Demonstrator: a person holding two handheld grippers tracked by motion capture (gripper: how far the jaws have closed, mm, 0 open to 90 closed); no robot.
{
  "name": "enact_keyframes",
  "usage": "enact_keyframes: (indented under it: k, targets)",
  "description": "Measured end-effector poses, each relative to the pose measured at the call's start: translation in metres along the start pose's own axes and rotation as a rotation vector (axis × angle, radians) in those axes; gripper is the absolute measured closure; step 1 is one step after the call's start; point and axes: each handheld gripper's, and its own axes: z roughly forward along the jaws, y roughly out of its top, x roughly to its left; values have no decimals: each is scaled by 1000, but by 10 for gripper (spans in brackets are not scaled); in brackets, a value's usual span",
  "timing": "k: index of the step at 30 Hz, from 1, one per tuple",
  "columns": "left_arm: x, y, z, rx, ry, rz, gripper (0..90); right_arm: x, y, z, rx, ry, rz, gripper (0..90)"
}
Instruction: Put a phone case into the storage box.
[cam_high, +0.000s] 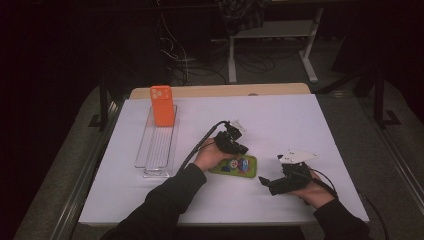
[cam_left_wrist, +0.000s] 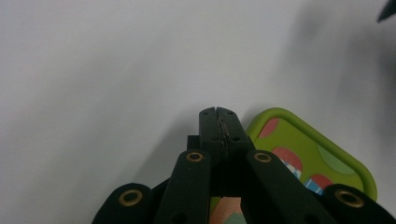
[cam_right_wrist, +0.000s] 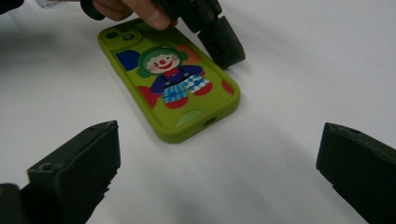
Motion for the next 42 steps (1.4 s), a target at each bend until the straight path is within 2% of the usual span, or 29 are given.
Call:
enact_keyframes:
  k: [2, 8, 12, 18, 21, 25, 26, 28, 30, 32, 36, 40, 42]
  targets:
    - [-3, -1, 1, 17, -17, 31, 897, 0, 0, 0, -2, 0, 2, 0]
    - [-19, -8, 0, 32, -55, 72, 897, 0, 0, -1, -3, -2, -2, 0]
    - [-21, -6, -3, 8, -55, 68, 897, 1, 0, 0, -3, 1, -2, 0]
    - [-23, -6, -30, -42, -48, 76, 882, 0, 0, -1, -4, 0, -7, 0]
    - [-24, -11, -48, -51, -20, 90, 727, 1, 0, -1, -2, 1, -7, 0]
    - [-25, -23, -69, -73, 9, 70, 550, 1, 0, -1, 0, 0, -7, 0]
    - [-25, -26, -72, -78, 6, 51, 489, 1, 0, -1, -1, -1, -15, 0]
    - [-24, -33, -80, -83, 7, 44, 400, 1, 1, -1, -3, -1, -11, 0]
    - [-24, -41, -88, -90, 22, 46, 344, 2, 1, -1, 0, 2, -6, 0]
    - [-24, -50, -96, -108, 18, 26, 284, 2, 1, -1, 1, 3, -7, 0]
    - [-25, -64, -107, -122, 54, 33, 184, 2, 1, -1, -3, 8, -9, 0]
    - [-24, -77, -116, -118, 61, 37, 130, 3, 3, -2, 2, 7, 0, 0]
    - [-26, -82, -118, -126, 62, 20, 88, 2, 4, -2, -4, 5, -12, 0]
